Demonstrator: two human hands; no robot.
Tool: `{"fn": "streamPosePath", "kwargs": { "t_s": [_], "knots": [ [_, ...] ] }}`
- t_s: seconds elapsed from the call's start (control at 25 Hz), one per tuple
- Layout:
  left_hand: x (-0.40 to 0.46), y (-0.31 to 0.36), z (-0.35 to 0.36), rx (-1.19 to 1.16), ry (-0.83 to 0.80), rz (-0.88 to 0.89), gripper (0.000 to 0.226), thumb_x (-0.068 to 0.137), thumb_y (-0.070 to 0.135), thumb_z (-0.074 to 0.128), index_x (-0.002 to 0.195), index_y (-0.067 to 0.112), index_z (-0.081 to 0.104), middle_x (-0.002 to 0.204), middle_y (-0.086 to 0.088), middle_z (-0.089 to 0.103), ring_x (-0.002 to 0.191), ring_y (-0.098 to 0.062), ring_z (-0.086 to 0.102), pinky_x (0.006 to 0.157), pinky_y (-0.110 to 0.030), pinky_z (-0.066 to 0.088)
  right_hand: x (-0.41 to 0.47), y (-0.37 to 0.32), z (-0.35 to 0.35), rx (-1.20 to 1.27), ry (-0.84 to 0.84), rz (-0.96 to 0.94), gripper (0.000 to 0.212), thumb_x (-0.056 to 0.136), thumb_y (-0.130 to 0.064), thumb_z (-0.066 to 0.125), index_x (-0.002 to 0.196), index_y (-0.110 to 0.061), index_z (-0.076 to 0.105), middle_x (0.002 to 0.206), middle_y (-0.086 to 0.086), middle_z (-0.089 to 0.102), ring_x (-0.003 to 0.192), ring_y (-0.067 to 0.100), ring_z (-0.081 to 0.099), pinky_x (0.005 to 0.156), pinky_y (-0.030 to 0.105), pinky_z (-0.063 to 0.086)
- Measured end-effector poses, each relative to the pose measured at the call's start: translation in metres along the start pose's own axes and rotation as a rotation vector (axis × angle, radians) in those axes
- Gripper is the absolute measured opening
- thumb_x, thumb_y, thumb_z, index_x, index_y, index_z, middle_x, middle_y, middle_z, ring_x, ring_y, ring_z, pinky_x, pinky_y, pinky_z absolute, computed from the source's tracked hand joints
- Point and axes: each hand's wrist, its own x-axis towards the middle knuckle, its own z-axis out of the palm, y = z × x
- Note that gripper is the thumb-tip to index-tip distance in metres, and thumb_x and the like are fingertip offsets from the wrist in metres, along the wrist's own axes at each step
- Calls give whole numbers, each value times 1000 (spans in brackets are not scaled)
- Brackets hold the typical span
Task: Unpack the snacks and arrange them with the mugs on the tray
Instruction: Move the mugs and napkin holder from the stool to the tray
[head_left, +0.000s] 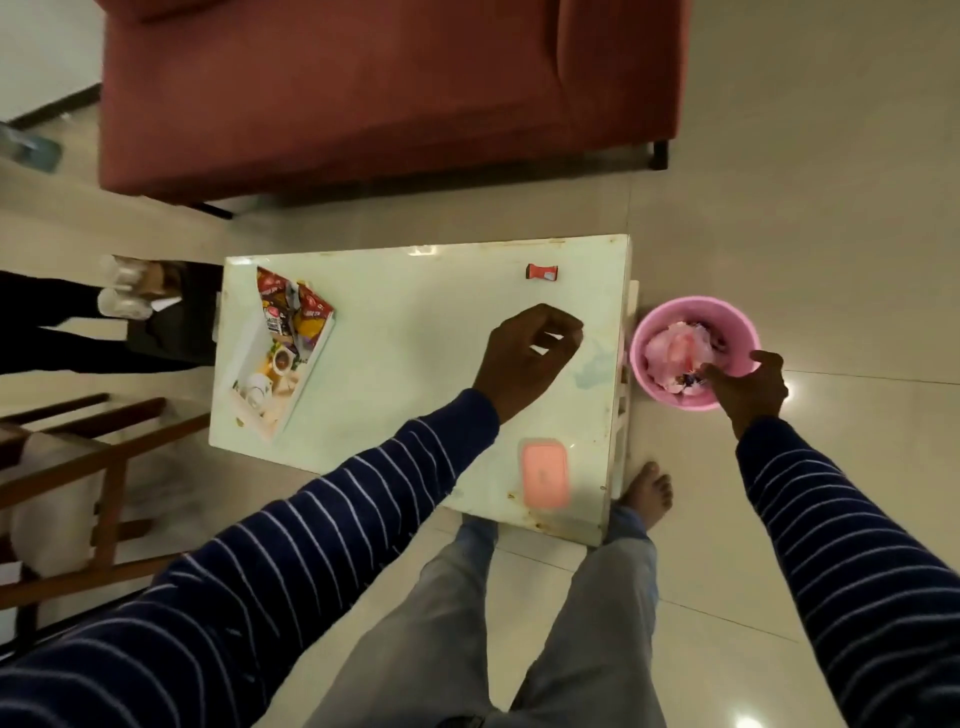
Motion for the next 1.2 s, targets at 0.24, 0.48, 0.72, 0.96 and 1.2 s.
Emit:
{"fn": "streamPosePath", "kwargs": {
  "t_s": [0.24,0.48,0.72,0.96,1.2],
  "knots": [
    [-38,-22,-36,-121,75,-106,4,90,15,67,93,12,68,90,3,73,84,-14,70,77,-29,58,-55,2,-13,-45,68,-66,56,83,-22,75,130,-5,50,130,23,59,119,40,56,99,43,47],
    [-79,-35,-93,-133,114,-38,8,88,18,68,93,25,70,98,15,72,92,6,63,69,-9,48,-135,-35,-24,-58,111,-136,52,87,-15,71,132,-5,48,131,24,58,119,41,57,98,42,47],
    [-90,-78,-170,163,200,96,59,88,26,68,142,22,45,157,4,33,149,-14,21,114,-36,25,-215,-81,6,-78,157,-280,48,87,-3,65,132,-3,50,126,17,60,113,38,59,86,32,46],
    [-123,-144,-300,177,269,233,66,89,32,63,148,22,36,162,3,21,151,-15,11,115,-45,25,-316,-144,104,-162,182,-511,40,87,-5,68,124,1,54,122,17,60,114,38,57,97,39,48],
    [-166,-198,-425,290,390,243,70,87,31,65,149,17,35,162,-1,23,150,-21,17,116,-51,26,-424,-189,202,-254,78,-700,48,87,-1,67,131,3,48,150,22,38,135,39,43,97,15,29]
  ]
}}
